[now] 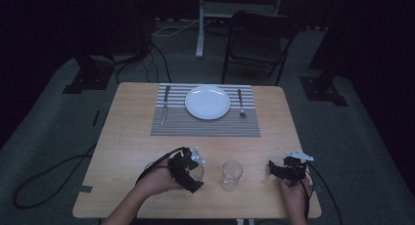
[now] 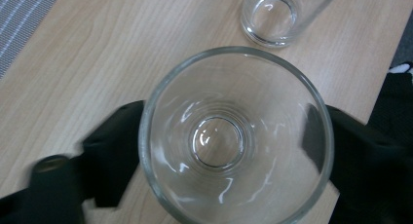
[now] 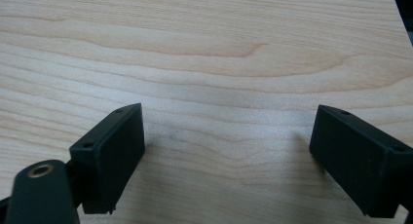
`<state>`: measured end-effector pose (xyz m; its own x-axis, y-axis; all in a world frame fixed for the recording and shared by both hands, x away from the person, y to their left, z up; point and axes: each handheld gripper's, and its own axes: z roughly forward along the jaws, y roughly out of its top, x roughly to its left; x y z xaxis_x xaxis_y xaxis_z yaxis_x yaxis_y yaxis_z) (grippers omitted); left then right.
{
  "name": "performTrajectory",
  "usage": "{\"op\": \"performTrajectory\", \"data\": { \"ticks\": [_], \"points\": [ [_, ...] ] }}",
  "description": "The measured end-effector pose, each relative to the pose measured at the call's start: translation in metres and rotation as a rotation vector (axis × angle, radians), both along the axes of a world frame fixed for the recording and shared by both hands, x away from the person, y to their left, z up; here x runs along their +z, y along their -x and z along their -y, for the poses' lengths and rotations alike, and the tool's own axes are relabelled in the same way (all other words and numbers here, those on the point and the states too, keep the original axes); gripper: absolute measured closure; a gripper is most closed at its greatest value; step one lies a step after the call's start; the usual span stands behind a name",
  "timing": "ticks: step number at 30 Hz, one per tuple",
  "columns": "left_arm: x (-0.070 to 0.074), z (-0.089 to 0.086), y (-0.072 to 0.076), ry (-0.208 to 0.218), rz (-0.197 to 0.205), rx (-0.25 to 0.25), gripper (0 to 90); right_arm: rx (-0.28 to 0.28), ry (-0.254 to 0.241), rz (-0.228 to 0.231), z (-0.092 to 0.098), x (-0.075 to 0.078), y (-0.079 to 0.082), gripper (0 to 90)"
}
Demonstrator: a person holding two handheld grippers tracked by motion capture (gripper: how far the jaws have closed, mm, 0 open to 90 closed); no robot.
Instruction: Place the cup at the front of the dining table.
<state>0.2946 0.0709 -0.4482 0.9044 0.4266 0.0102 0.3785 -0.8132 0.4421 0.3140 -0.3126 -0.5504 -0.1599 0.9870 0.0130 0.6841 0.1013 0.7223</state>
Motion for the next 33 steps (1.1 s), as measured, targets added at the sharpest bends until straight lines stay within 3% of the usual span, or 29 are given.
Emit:
{"op": "performTrajectory", "data": {
  "ticks": [4,18,25,33],
  "points": [
    [-0.002,0.002,0.000,-0.014,0.005,0.000,27.5,0.000,0.000,0.000,0.000,0.000,0.000,12.5],
    [-0.002,0.002,-0.001,-0.021,0.022,-0.017,28.5,0.000,0.000,0.000,0.000,0.000,0.000,12.5],
    [0.008,-0.001,-0.004,0.043,0.010,-0.018,28.5,0.000,0.000,0.000,0.000,0.000,0.000,12.5],
    [0.021,0.000,-0.009,0.025,0.041,-0.028,28.6,0.000,0.000,0.000,0.000,0.000,0.000,12.5]
  ]
}}
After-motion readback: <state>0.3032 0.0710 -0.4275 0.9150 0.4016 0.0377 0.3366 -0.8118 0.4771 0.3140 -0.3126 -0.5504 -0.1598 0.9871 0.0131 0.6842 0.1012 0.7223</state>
